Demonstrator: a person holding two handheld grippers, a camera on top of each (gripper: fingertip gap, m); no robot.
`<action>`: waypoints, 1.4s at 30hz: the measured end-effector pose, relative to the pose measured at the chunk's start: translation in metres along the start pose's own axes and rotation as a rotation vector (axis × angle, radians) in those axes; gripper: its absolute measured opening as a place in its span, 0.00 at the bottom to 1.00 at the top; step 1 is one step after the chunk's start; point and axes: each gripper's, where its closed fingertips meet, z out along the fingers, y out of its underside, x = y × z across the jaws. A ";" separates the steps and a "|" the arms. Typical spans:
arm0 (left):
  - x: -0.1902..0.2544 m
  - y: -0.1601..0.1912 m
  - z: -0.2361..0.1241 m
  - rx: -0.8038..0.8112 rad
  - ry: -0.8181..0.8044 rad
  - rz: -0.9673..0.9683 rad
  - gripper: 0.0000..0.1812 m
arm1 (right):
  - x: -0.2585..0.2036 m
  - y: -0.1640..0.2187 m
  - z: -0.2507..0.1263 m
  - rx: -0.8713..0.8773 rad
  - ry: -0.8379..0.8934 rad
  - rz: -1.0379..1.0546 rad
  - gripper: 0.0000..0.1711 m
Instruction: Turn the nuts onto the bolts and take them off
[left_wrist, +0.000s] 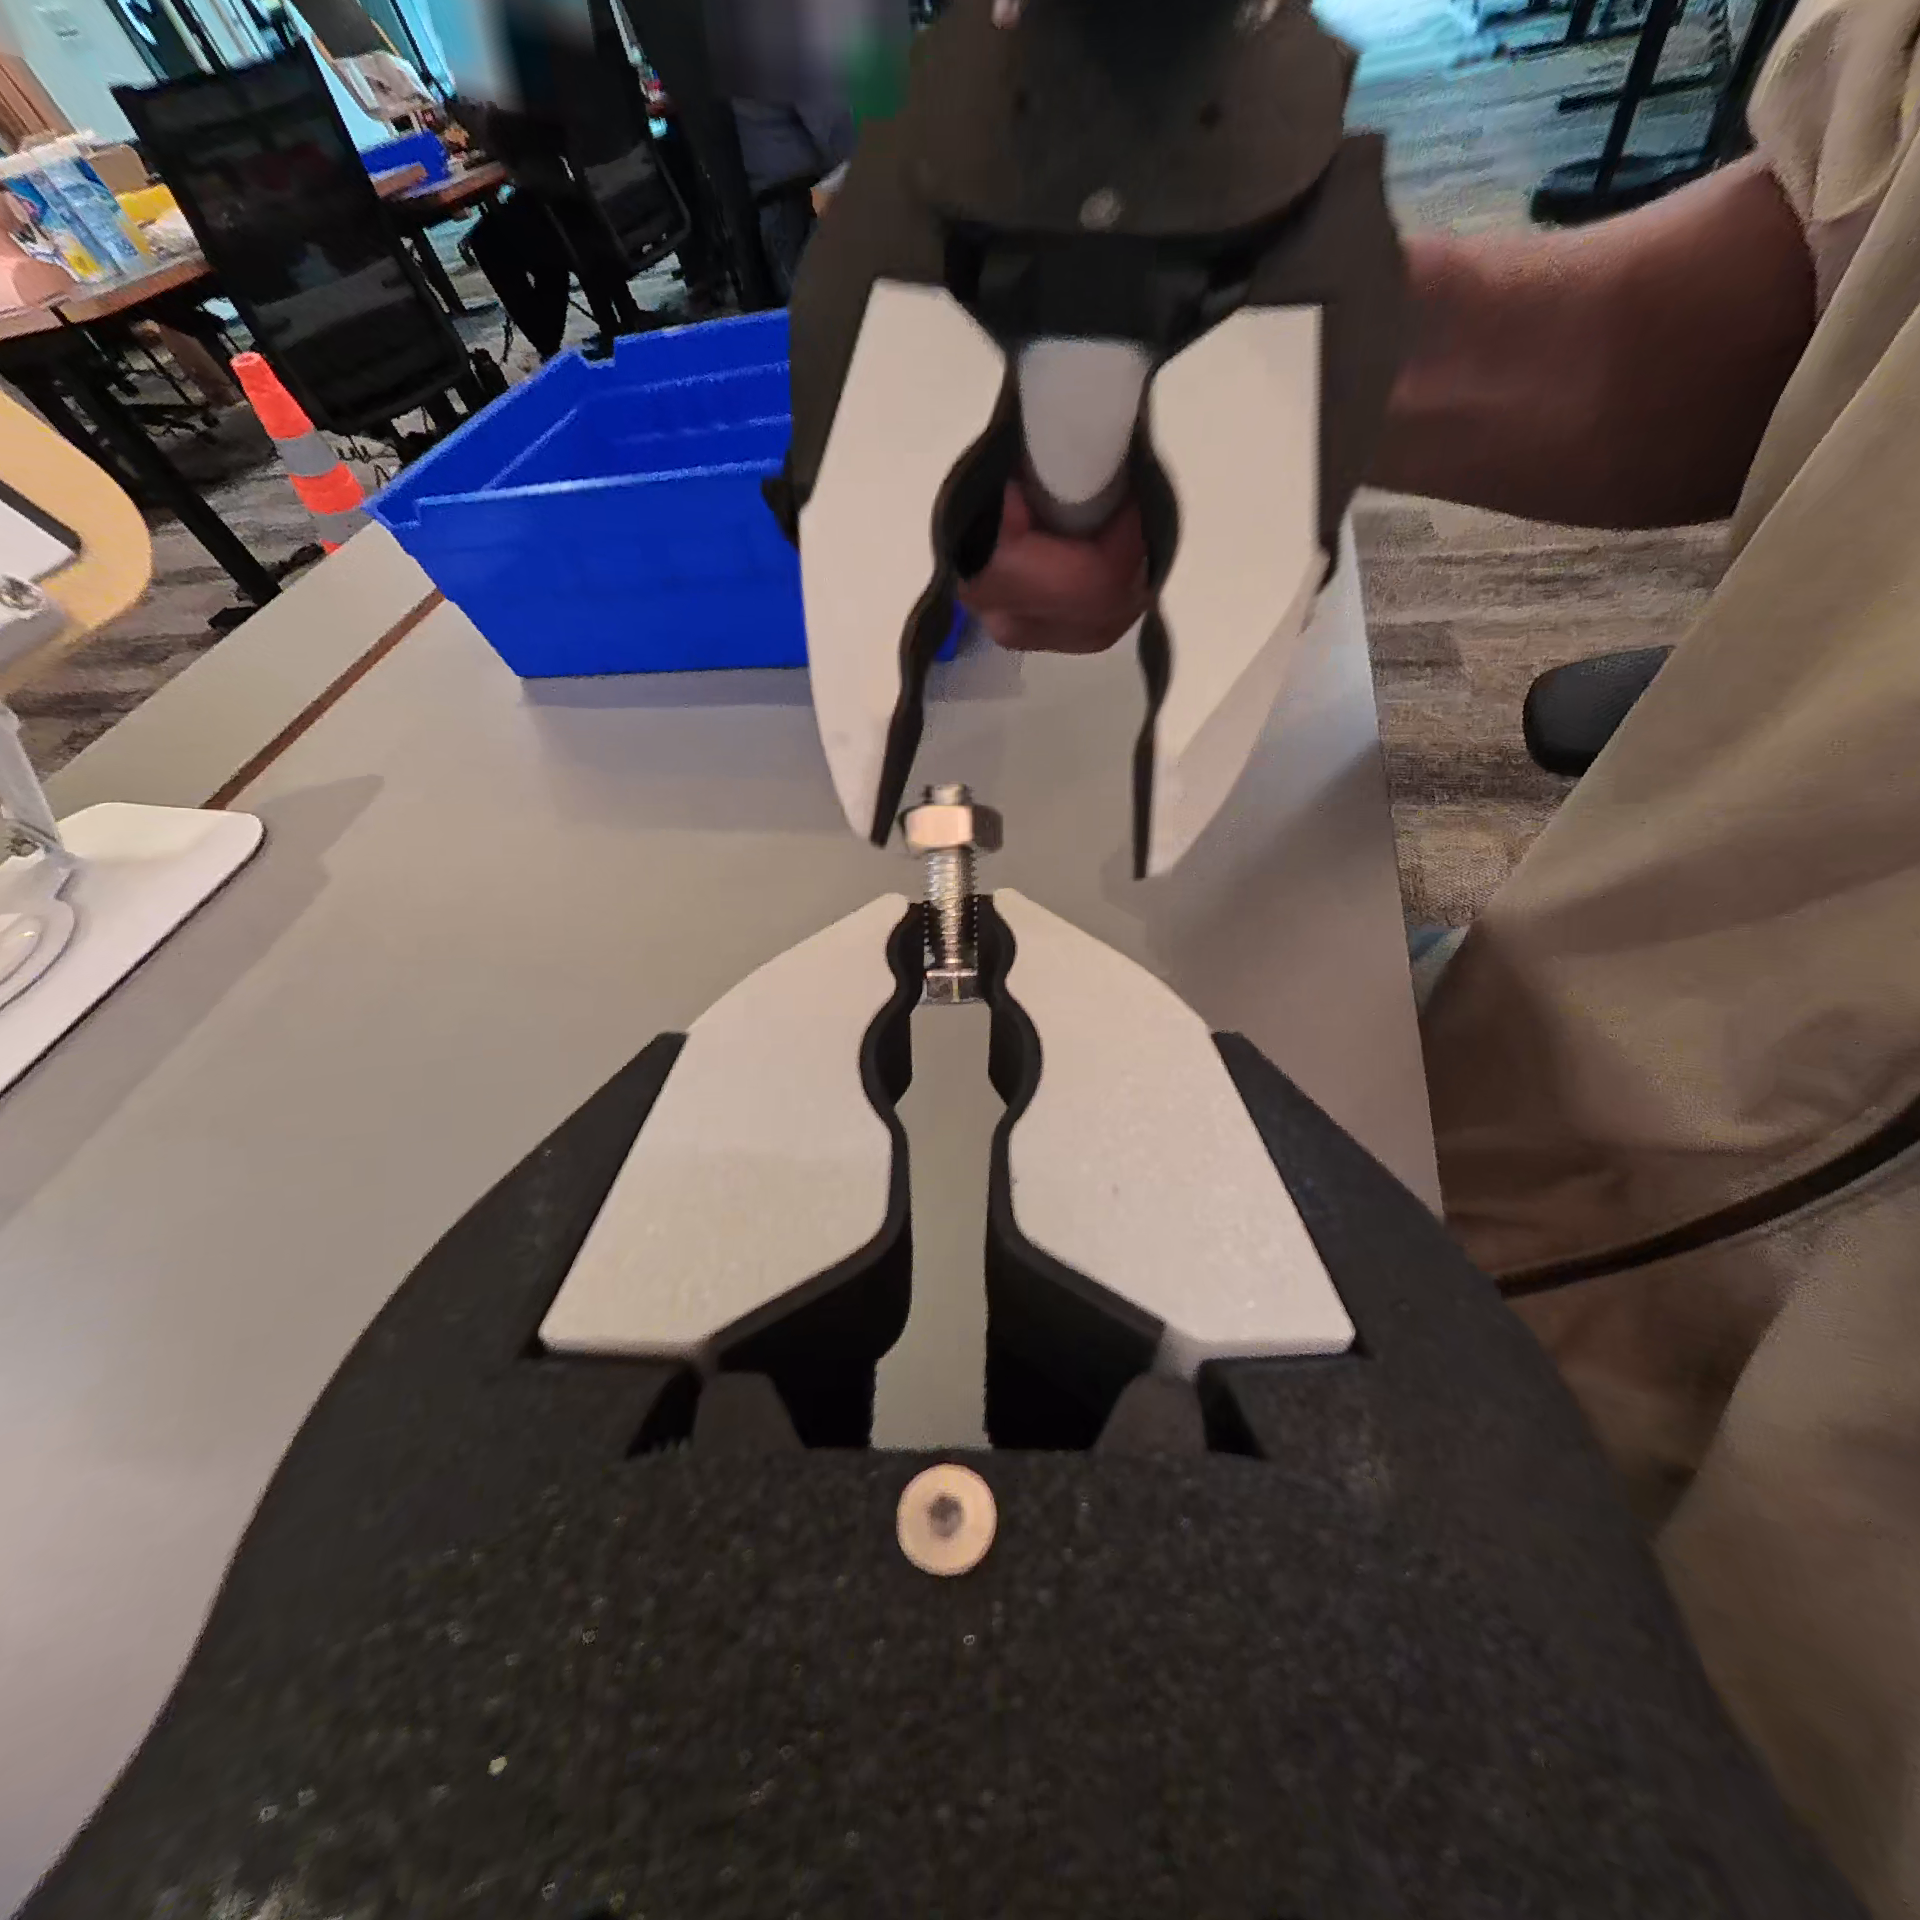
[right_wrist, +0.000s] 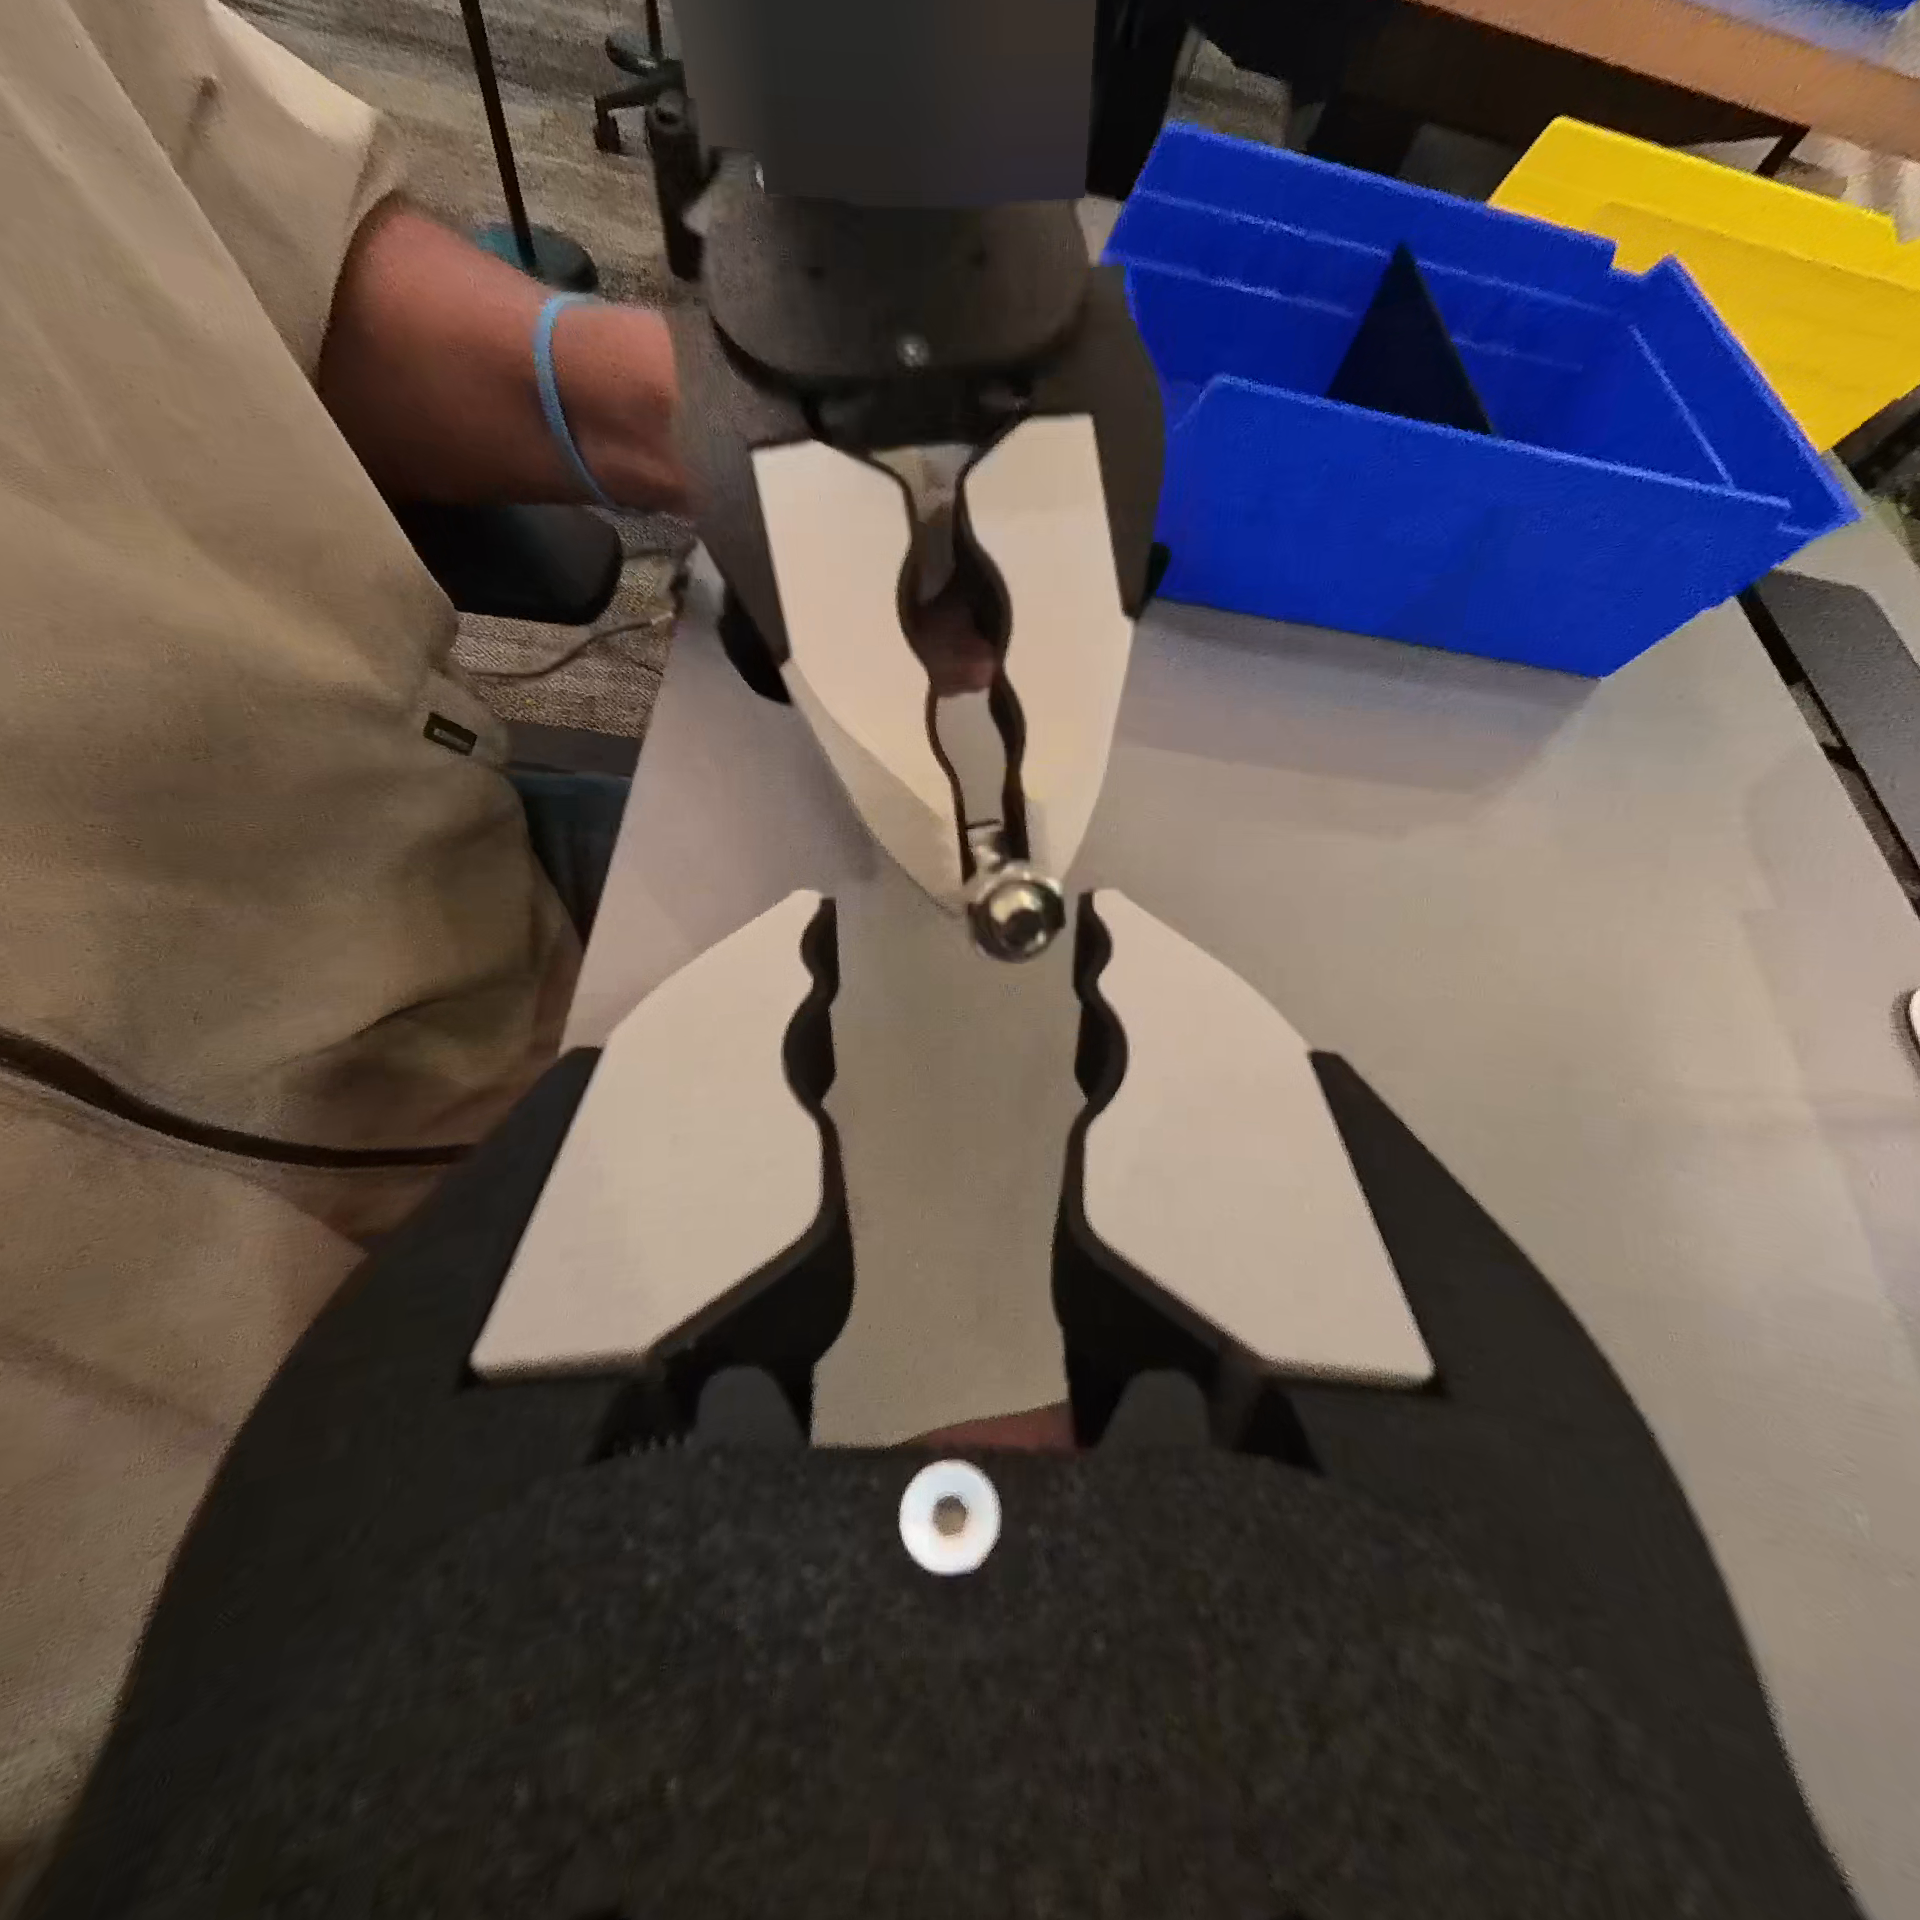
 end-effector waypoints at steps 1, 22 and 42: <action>0.000 -0.004 -0.002 0.020 -0.001 -0.003 0.05 | 0.003 0.005 -0.001 -0.011 0.009 0.013 0.25; -0.006 0.005 -0.002 -0.028 -0.020 0.032 0.05 | 0.009 0.008 -0.008 0.145 0.072 0.238 0.23; -0.014 -0.008 0.001 0.032 -0.093 0.154 0.12 | 0.017 0.012 0.000 0.049 0.083 0.122 0.11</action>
